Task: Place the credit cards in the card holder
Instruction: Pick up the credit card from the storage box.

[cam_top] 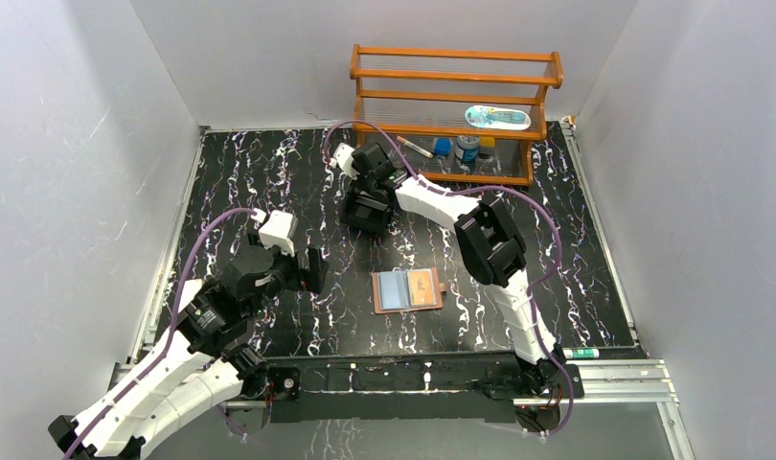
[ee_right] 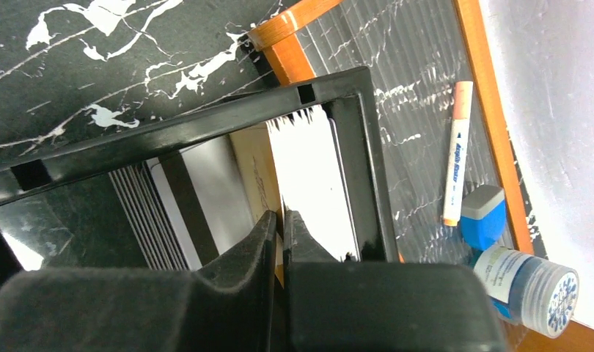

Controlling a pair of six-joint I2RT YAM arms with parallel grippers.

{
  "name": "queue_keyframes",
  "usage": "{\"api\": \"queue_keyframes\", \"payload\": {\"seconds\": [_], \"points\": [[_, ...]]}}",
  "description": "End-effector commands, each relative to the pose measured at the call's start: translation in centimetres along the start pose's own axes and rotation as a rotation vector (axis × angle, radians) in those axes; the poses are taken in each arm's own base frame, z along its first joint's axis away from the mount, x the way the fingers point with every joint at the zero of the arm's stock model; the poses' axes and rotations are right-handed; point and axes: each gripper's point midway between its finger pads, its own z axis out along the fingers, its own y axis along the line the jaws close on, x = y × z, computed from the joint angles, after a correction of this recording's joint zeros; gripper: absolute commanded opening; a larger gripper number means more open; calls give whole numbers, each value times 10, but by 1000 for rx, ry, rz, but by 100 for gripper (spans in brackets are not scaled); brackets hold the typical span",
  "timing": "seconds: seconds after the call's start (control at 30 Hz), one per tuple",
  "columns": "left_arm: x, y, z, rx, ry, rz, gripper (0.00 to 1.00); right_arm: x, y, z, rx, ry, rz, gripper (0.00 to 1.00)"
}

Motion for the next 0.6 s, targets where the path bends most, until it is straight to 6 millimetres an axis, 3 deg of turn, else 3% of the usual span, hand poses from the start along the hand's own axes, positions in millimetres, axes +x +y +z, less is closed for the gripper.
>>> {"api": "queue_keyframes", "payload": {"seconds": [0.0, 0.1, 0.23, 0.4, 0.57], "points": [[2, 4, 1, -18, 1, 12, 99, -45, -39, -28, 53, -125, 65, 7], [3, 4, 2, -19, 8, 15, 99, -50, -32, -43, -7, -147, 90, 0], [5, 14, 2, -78, 7, -7, 99, -57, -34, -67, -27, -182, 150, 0], [9, 11, 3, -64, 25, -6, 99, -57, -33, -66, -49, -186, 172, 3], [11, 9, 4, -55, 38, 0, 99, -55, -28, -58, -92, -175, 185, 0]]}}
